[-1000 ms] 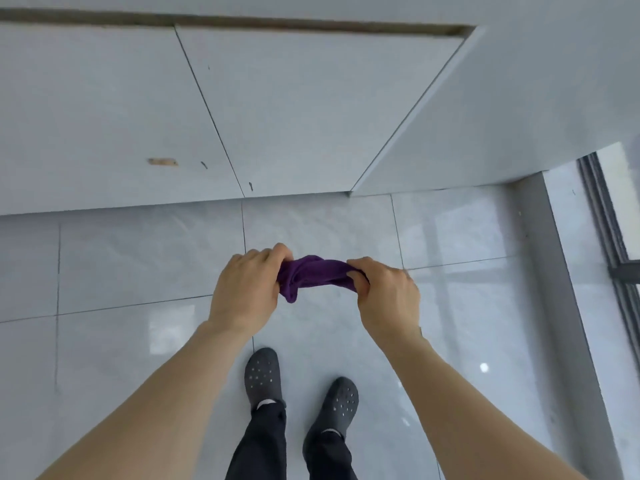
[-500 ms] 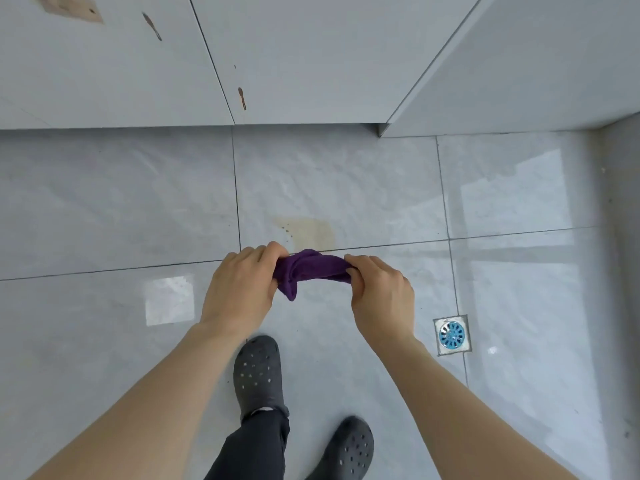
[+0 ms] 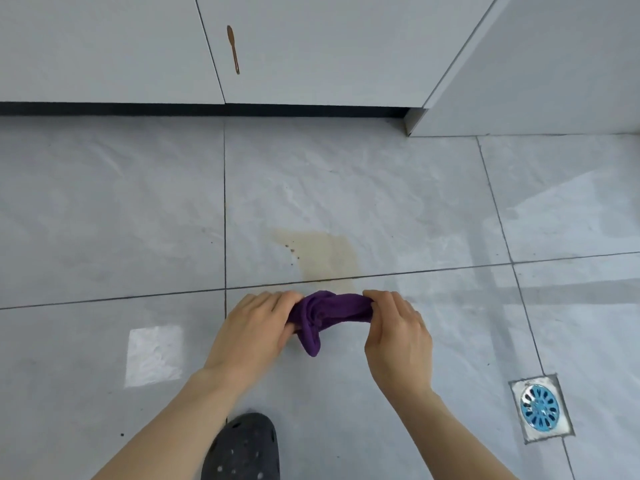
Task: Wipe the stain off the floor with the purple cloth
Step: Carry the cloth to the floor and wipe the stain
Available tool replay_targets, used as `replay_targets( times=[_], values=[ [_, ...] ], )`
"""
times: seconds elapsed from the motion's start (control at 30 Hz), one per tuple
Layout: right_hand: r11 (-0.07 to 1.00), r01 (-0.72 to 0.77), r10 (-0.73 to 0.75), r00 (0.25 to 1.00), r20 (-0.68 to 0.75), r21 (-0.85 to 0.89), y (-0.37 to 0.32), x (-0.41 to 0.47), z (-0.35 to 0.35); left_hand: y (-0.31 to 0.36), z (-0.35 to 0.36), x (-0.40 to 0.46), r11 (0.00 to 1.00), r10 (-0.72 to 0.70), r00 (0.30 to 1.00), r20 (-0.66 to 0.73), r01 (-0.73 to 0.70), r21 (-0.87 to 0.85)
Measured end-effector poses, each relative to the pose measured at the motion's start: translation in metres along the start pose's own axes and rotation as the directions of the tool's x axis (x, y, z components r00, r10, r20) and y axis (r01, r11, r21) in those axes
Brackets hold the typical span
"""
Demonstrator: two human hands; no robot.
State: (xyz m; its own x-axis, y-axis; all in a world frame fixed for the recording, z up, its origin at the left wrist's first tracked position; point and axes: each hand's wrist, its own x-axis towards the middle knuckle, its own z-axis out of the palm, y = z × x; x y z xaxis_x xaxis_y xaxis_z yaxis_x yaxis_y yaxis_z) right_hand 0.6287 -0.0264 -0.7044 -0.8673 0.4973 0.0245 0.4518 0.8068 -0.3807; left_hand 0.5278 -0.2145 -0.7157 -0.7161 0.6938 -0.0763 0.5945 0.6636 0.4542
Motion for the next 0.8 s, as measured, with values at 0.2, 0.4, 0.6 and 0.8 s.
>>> replay_targets(
  times=[0.2, 0.4, 0.6, 0.8],
  values=[
    [0.999, -0.008, 0.012, 0.994, -0.110, 0.034, 0.018, -0.001, 0.040, -0.025, 0.036, 0.006, 0.993, 0.101, 0.994, -0.030, -0.099, 0.059],
    [0.999, -0.023, 0.030, 0.979, -0.199, 0.040, 0.022, 0.013, 0.048, -0.028, 0.044, 0.033, 0.987, 0.124, 0.989, -0.084, -0.114, 0.116],
    [1.000, -0.017, 0.021, 0.987, -0.158, 0.024, 0.031, 0.010, 0.059, -0.010, 0.069, 0.039, 0.996, 0.052, 0.993, -0.107, -0.044, 0.079],
    [1.000, 0.012, -0.013, 0.999, 0.030, 0.022, 0.002, 0.006, 0.089, -0.028, 0.068, 0.028, 0.993, 0.086, 0.994, -0.069, -0.091, -0.077]
  ],
)
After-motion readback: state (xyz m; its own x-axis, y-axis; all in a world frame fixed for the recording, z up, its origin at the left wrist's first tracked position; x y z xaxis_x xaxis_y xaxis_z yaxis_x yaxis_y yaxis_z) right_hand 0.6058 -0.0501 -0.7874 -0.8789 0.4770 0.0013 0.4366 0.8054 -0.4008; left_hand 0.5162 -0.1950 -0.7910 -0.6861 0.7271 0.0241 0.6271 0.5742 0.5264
